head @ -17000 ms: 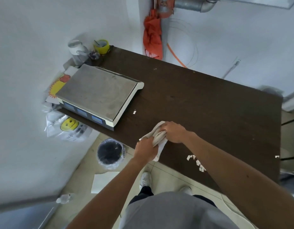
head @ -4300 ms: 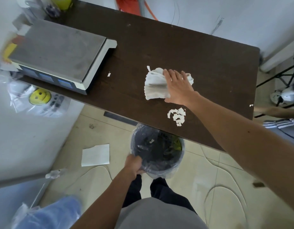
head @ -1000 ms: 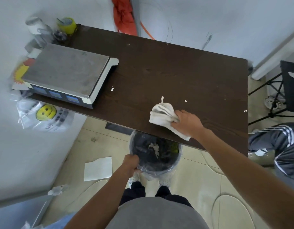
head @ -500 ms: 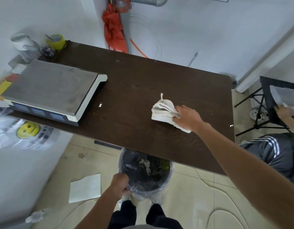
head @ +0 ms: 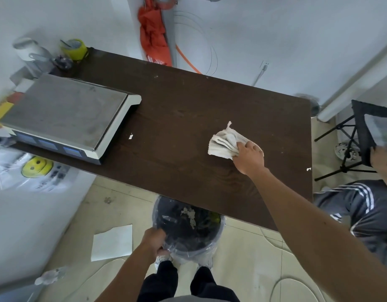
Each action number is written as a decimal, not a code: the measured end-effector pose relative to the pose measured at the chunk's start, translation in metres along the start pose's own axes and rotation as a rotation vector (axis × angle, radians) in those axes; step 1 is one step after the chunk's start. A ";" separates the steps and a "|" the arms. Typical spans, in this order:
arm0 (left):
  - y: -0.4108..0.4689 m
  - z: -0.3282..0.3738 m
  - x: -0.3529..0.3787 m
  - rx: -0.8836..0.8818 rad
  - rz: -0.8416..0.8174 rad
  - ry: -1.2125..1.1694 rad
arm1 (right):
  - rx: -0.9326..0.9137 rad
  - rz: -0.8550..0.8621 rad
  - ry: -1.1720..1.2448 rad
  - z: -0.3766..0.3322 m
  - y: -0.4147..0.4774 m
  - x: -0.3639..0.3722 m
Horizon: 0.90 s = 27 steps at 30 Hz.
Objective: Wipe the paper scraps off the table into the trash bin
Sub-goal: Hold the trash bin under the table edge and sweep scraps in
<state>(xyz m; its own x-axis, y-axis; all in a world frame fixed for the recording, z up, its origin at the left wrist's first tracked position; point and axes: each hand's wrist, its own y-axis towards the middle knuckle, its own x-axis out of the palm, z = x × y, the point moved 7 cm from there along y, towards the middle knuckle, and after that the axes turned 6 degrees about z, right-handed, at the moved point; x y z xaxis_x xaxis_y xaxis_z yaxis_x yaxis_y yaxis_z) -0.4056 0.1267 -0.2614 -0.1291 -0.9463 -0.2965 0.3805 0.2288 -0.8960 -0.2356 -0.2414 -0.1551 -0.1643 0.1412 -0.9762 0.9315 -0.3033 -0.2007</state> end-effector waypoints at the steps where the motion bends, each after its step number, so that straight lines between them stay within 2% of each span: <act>1: 0.000 0.001 0.000 -0.002 0.006 0.007 | -0.019 0.005 -0.001 -0.005 -0.006 0.004; 9: -0.005 0.006 0.000 -0.005 0.027 -0.015 | -0.221 -0.043 0.024 -0.048 -0.072 0.019; 17: -0.007 0.006 -0.004 0.013 -0.006 -0.016 | -0.400 -0.099 0.207 -0.094 -0.161 0.039; 23: -0.001 0.000 -0.013 0.024 -0.001 -0.002 | -0.308 0.035 0.285 -0.080 -0.138 0.012; 27: -0.004 -0.002 -0.016 0.031 -0.005 -0.022 | -0.095 0.068 0.310 -0.058 -0.105 0.003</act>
<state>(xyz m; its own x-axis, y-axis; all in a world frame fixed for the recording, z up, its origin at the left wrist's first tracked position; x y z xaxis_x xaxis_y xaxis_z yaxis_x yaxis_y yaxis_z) -0.4071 0.1416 -0.2537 -0.1105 -0.9522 -0.2847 0.4079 0.2177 -0.8867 -0.3151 -0.1547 -0.1320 -0.0079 0.4084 -0.9127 0.9654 -0.2349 -0.1135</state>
